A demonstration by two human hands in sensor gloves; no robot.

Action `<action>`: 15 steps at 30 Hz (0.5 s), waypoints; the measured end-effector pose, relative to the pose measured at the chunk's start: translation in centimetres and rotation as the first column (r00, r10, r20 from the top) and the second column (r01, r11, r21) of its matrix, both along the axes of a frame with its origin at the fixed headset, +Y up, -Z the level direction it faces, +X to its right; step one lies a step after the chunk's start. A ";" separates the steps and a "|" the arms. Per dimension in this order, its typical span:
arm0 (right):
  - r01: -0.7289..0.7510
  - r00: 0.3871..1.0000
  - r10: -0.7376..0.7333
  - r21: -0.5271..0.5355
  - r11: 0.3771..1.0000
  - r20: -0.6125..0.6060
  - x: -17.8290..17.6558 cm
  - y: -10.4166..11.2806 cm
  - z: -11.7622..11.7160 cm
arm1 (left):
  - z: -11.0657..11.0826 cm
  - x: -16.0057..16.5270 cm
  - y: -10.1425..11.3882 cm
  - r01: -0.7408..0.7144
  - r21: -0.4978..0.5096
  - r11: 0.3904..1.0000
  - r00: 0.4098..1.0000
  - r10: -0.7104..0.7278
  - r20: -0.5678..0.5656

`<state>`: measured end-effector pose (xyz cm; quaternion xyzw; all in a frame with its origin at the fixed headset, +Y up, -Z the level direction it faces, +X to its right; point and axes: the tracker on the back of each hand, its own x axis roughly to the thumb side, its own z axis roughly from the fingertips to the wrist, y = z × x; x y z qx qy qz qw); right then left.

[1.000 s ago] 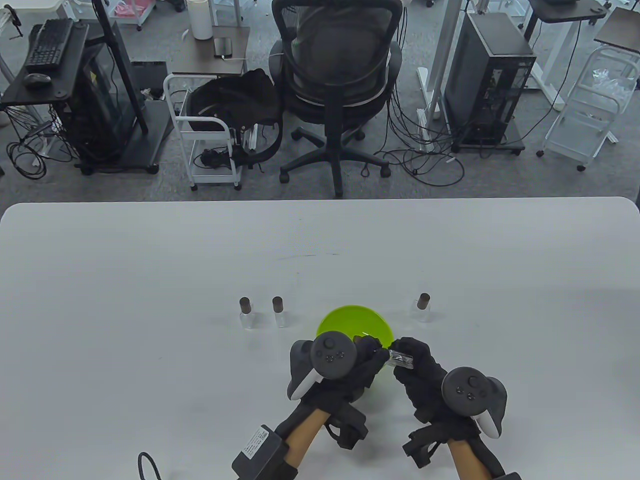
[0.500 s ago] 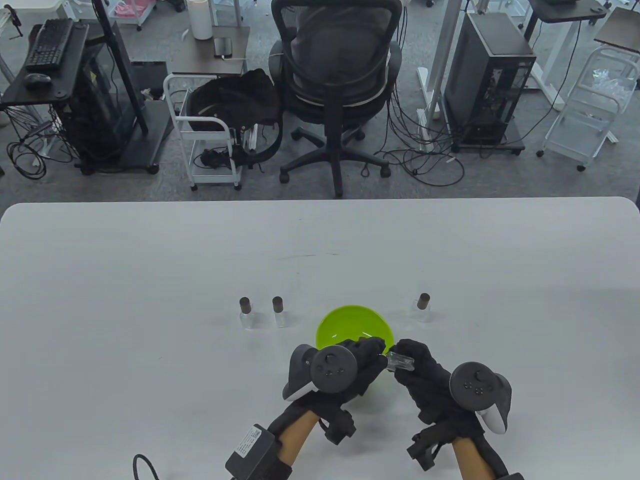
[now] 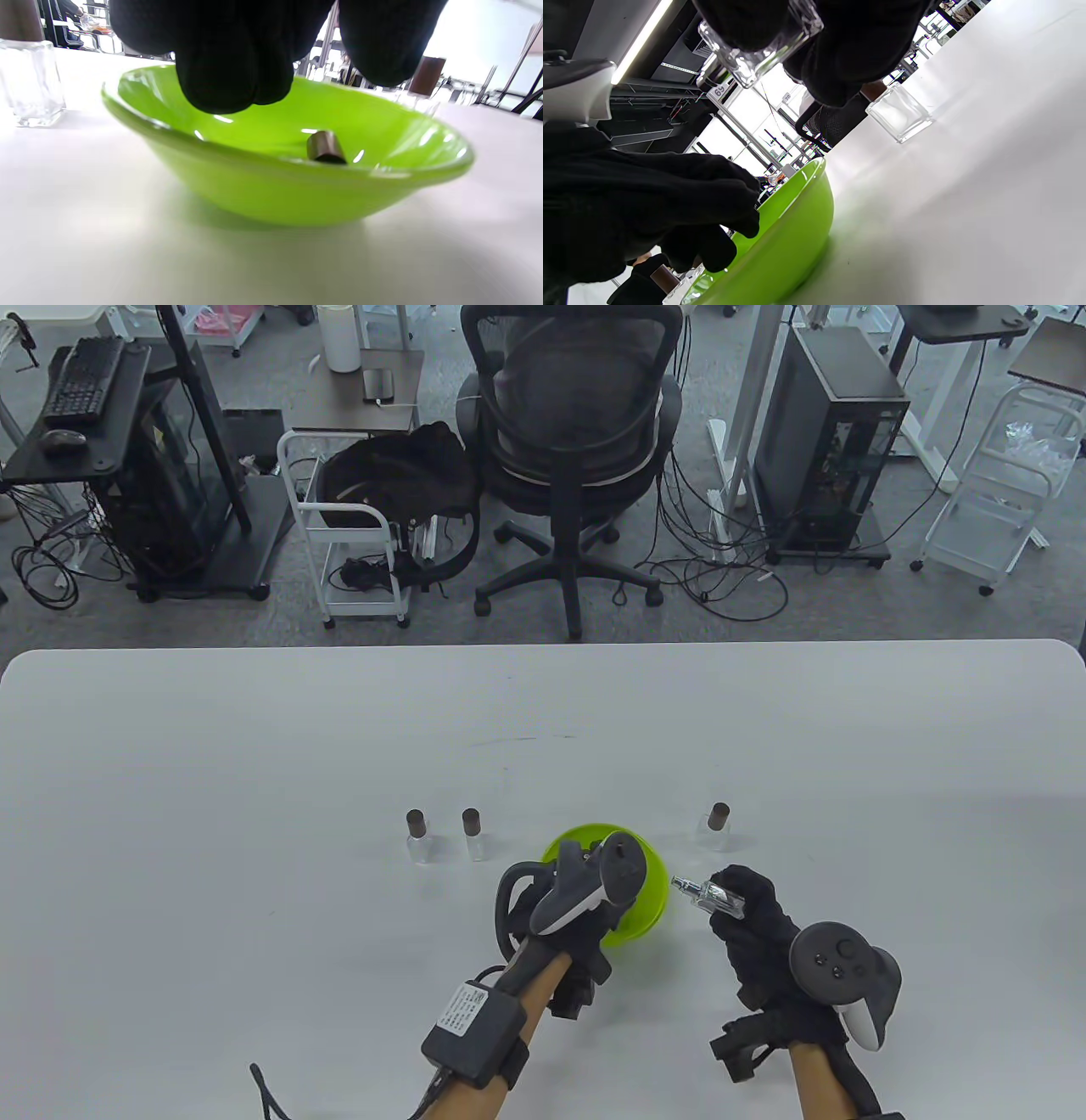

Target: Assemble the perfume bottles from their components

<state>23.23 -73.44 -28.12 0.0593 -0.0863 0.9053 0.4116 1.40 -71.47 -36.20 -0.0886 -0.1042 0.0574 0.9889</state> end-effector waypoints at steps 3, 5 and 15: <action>0.014 1.000 -0.014 -0.006 1.000 0.013 0.4 -0.1 -0.1 | -0.9 1.3 -0.8 0.086 -0.025 0.996 0.996 -0.087 -0.023; 0.022 1.000 -0.022 -0.008 1.000 0.019 0.6 -0.2 -0.1 | -1.2 1.8 -1.1 0.137 -0.045 0.990 0.990 -0.138 -0.028; 0.017 1.000 -0.017 -0.017 1.000 0.025 0.7 -0.4 -0.1 | -2.1 2.7 -2.8 0.215 -0.080 0.973 0.973 -0.220 -0.063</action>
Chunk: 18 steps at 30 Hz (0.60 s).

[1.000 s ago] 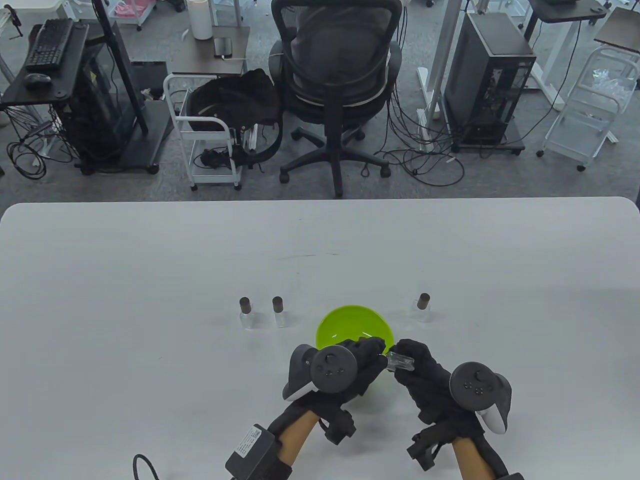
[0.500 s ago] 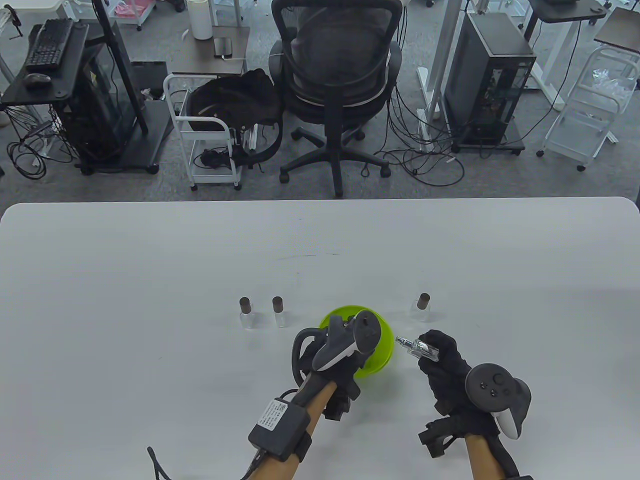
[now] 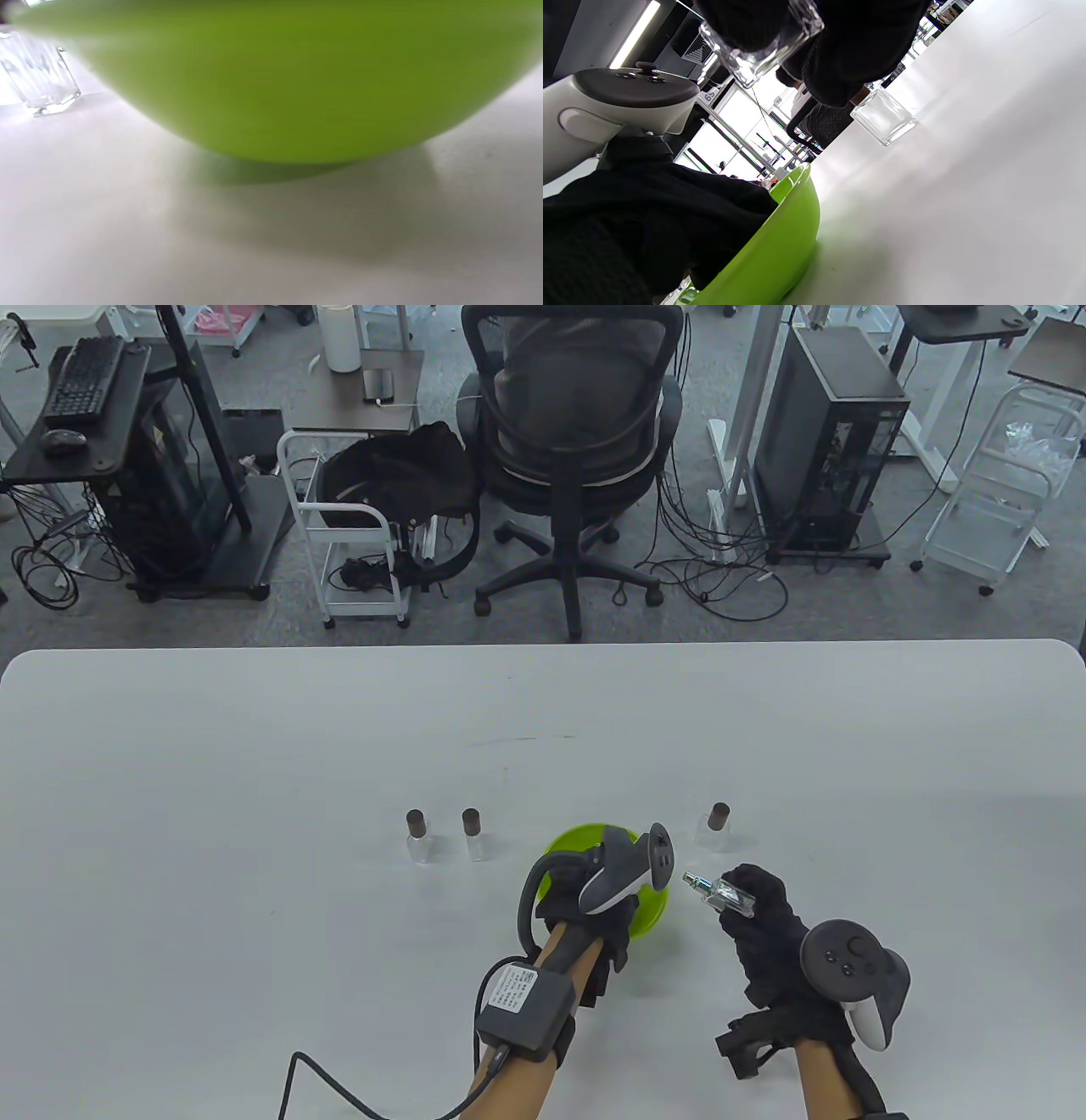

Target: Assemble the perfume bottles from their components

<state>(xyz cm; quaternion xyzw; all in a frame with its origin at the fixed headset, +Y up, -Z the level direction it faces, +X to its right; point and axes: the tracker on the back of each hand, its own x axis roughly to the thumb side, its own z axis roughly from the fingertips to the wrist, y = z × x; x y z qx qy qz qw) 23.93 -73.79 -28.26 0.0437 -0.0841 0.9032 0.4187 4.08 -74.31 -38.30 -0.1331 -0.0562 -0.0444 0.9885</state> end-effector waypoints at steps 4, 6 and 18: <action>0.005 1.000 -0.005 -0.006 1.000 -0.004 0.0 0.0 0.0 | 0.0 0.1 -0.2 0.005 0.004 1.000 1.000 -0.005 0.027; 0.006 1.000 -0.006 -0.009 1.000 -0.004 -0.1 0.0 0.0 | 0.1 0.1 -0.3 0.016 0.011 1.000 0.999 -0.017 0.040; -0.009 0.999 0.007 -0.035 0.999 -0.038 -0.6 -0.3 -0.1 | 1.8 -1.6 1.7 -0.176 0.169 0.970 0.980 0.156 0.127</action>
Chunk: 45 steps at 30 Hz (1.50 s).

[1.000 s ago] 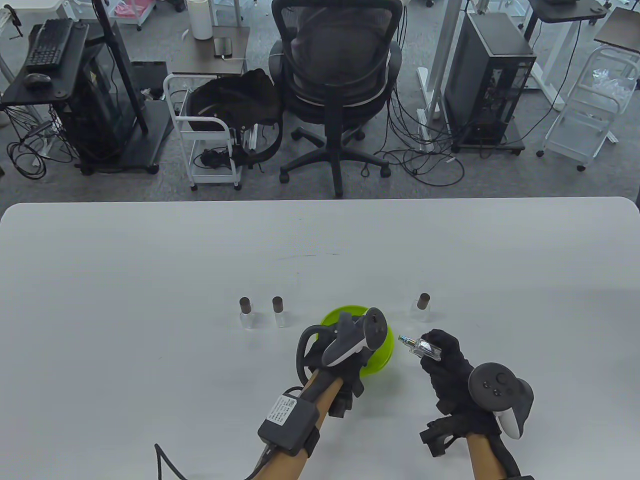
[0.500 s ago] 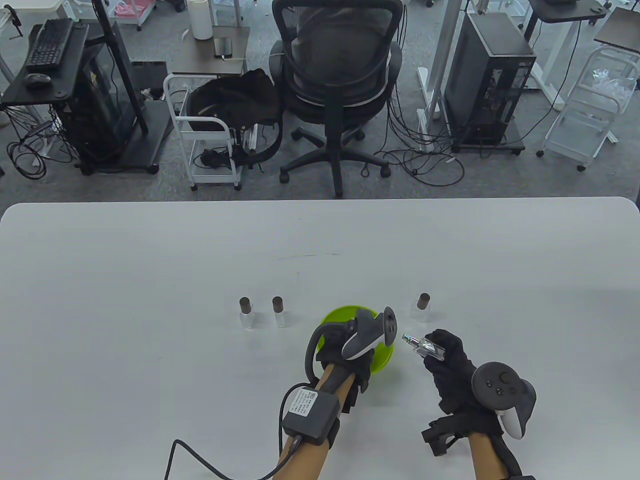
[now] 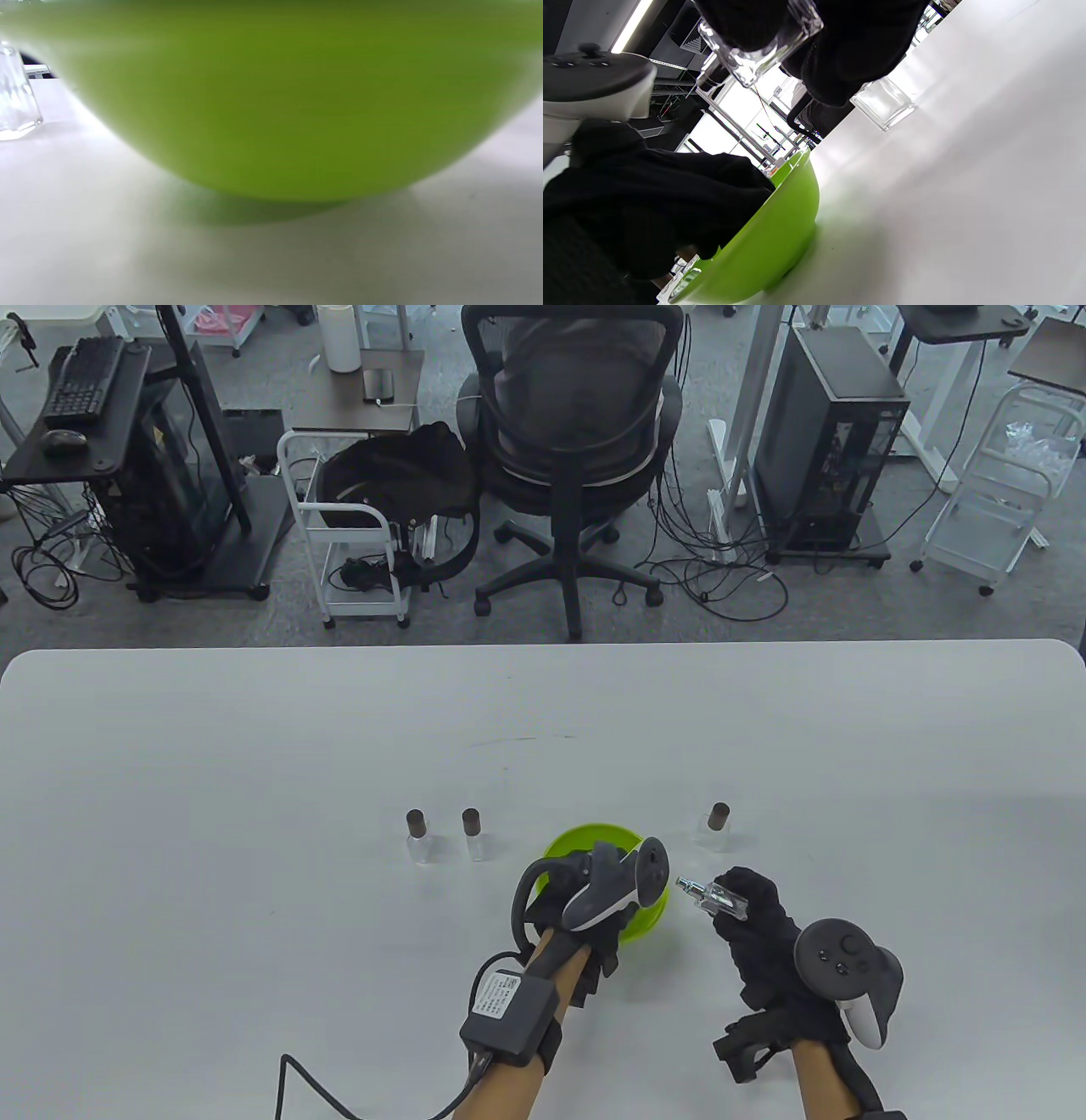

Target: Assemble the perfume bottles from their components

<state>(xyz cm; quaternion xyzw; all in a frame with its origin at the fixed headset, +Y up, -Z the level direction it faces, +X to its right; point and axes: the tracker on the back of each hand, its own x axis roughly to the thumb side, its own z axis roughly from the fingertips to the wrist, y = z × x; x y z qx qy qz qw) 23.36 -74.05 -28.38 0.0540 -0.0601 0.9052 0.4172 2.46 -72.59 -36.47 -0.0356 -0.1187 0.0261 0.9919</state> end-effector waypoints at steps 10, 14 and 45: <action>-0.019 0.993 0.016 -0.031 0.999 -0.114 -1.7 -0.2 0.1 | 4.0 -4.9 3.3 -0.457 -0.053 0.888 0.865 0.458 0.205; -0.040 0.987 0.035 -0.028 0.999 -0.158 -2.5 -0.1 0.3 | 4.4 -5.9 2.9 -0.506 -0.085 0.858 0.827 0.511 0.236; 0.007 0.957 -0.028 -0.072 0.997 -0.289 -3.5 0.1 0.4 | 6.5 -4.3 1.2 -0.603 -0.035 0.797 0.740 0.574 0.351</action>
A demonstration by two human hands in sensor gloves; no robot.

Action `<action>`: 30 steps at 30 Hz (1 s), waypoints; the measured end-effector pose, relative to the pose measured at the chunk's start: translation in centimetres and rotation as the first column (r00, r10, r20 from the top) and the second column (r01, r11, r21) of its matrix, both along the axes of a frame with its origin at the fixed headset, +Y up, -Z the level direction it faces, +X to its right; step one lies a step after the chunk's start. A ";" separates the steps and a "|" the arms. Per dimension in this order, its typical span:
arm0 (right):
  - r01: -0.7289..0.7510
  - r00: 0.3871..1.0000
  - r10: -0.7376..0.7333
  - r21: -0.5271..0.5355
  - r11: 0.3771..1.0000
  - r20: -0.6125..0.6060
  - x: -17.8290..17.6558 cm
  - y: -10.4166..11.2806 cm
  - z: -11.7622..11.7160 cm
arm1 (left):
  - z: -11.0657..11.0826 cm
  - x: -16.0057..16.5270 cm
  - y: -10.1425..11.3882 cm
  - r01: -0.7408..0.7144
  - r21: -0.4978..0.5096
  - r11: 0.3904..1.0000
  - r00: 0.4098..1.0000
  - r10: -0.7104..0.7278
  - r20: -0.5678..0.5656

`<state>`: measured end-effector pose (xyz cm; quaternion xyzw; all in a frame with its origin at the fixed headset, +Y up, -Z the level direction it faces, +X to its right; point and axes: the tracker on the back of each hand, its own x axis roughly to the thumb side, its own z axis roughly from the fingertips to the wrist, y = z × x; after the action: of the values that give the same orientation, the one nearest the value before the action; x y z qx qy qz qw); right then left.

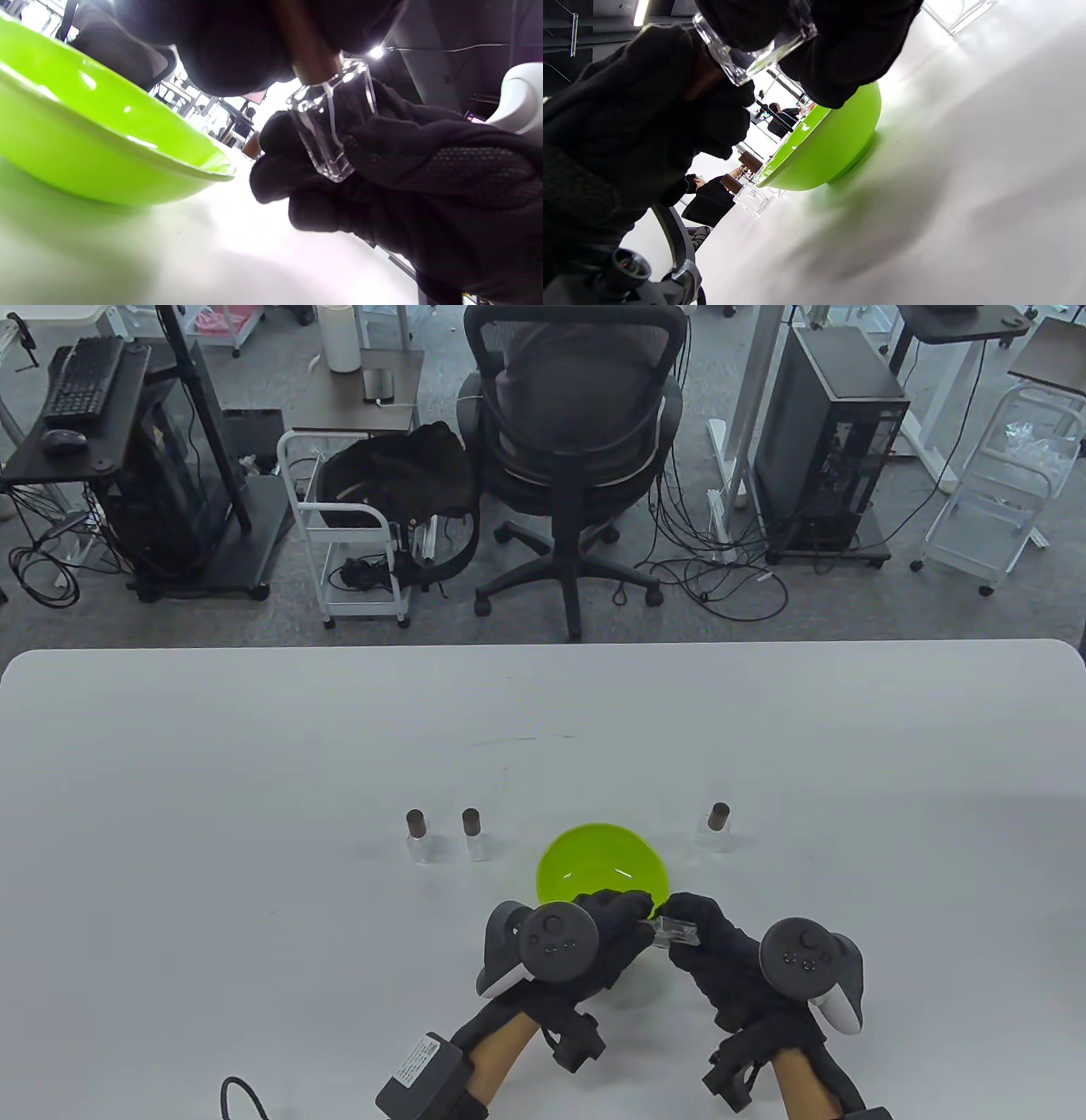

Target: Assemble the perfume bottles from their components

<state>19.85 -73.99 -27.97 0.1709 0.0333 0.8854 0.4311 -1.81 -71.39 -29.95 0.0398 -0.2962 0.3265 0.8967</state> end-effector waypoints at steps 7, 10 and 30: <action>-0.028 1.000 0.028 0.017 0.999 0.011 -0.2 0.0 0.1 | 0.1 0.4 -0.6 -0.034 0.021 0.999 0.999 0.034 -0.011; -0.004 1.000 0.003 0.018 1.000 0.012 -0.1 0.1 0.1 | 0.1 0.5 -0.4 -0.058 0.028 0.998 0.998 0.058 -0.011; -0.250 0.965 0.240 0.102 0.963 0.103 -0.3 1.6 0.5 | 0.6 1.6 0.3 0.100 0.104 0.990 0.995 -0.102 0.018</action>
<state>19.57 -72.38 -27.49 0.1501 -0.0157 0.9391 0.3086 -0.21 -71.05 -29.31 0.0670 -0.3248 0.2654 0.9053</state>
